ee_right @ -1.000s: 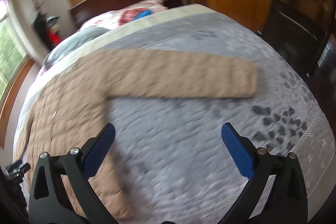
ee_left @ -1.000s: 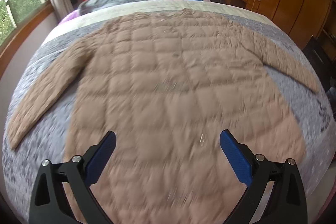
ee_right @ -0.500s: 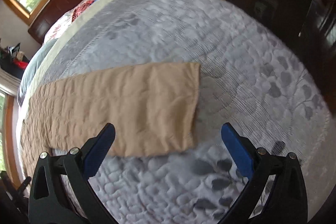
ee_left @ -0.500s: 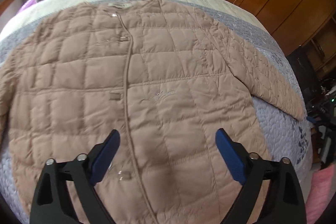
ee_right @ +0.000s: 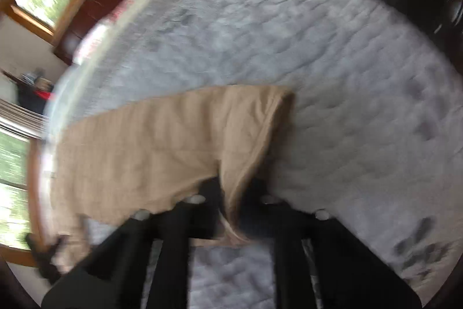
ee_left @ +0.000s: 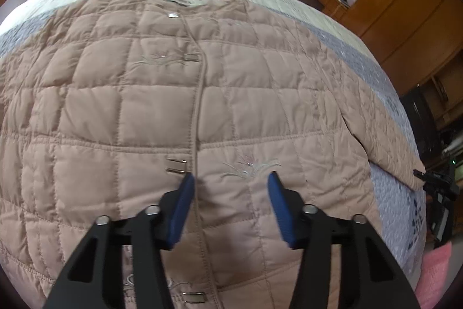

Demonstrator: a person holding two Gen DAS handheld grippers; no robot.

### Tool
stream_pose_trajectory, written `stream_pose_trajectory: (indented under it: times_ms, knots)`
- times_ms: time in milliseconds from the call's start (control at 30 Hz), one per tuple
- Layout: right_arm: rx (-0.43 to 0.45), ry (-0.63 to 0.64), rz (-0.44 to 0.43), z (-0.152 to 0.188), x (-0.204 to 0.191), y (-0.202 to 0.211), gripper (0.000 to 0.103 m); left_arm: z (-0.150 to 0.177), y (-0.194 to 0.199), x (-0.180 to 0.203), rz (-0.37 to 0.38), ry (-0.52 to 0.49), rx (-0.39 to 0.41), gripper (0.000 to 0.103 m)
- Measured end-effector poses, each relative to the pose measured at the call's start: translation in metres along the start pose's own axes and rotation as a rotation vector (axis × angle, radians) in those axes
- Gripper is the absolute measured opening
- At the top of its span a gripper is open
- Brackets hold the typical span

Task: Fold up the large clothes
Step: 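Grasp the coat sleeve with the right tool while the left tool moves over the coat front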

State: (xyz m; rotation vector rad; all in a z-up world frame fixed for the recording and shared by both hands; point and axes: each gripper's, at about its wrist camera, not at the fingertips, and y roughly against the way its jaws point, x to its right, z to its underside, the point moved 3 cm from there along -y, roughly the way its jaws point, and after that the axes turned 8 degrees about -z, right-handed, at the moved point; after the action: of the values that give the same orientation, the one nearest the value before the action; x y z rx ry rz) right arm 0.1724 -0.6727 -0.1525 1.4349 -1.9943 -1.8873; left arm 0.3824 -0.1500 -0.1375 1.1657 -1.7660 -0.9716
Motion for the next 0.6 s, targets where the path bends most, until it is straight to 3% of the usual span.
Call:
stream_pose_trajectory:
  times_ms: [67, 133, 200, 267, 467, 600]
  knots:
    - [0.040, 0.039, -0.010, 0.000, -0.017, 0.009, 0.005, 0.000, 0.001, -0.007, 0.002, 0.019, 0.005, 0.034]
    - [0.063, 0.064, -0.082, 0.001, -0.038, 0.016, 0.005, 0.000, 0.002, -0.011, 0.017, 0.034, 0.002, 0.029]
    - [0.080, 0.124, -0.169, 0.004, -0.078, 0.023, 0.005, 0.000, 0.003, -0.014, 0.028, 0.045, -0.002, 0.028]
    - [0.061, 0.193, -0.203, 0.009, -0.117, 0.017, 0.005, 0.001, 0.003, -0.013, 0.031, 0.043, -0.002, 0.028]
    - [-0.026, 0.391, -0.204, 0.036, -0.225, -0.037, 0.005, 0.004, 0.004, -0.015, 0.034, 0.035, -0.001, 0.028]
    - [-0.081, 0.440, -0.183, 0.049, -0.263, -0.074, 0.005, 0.006, 0.004, -0.017, 0.035, 0.027, 0.000, 0.028]
